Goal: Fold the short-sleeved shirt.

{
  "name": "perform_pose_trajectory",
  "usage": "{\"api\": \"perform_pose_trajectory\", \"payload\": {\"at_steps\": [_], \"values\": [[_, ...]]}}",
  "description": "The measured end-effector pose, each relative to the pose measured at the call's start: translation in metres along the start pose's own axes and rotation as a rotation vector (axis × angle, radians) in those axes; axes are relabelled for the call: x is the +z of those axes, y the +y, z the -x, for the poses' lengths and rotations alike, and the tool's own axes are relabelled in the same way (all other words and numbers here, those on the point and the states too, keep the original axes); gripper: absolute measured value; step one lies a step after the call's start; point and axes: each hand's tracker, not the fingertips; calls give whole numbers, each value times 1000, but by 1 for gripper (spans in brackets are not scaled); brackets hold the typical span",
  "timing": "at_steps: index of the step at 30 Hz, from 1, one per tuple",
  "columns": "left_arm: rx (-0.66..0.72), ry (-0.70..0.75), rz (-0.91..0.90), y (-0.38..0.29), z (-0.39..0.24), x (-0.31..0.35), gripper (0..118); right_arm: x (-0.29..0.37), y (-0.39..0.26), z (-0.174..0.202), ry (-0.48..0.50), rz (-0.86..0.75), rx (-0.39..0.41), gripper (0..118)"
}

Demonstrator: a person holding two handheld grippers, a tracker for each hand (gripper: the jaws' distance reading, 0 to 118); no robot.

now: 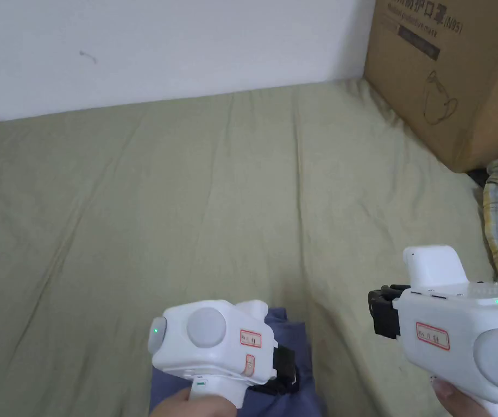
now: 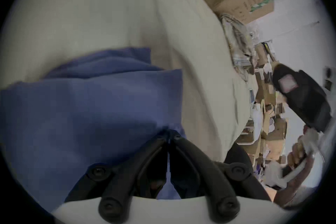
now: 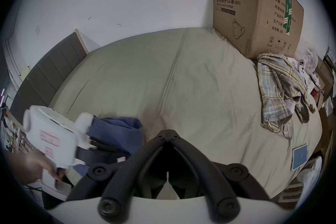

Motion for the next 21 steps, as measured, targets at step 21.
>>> {"api": "perform_pose_trajectory", "payload": {"at_steps": [21], "values": [[-27, -31, -479, -60, 63, 192, 3, -4, -11, 18, 350, 95, -112, 0]]}}
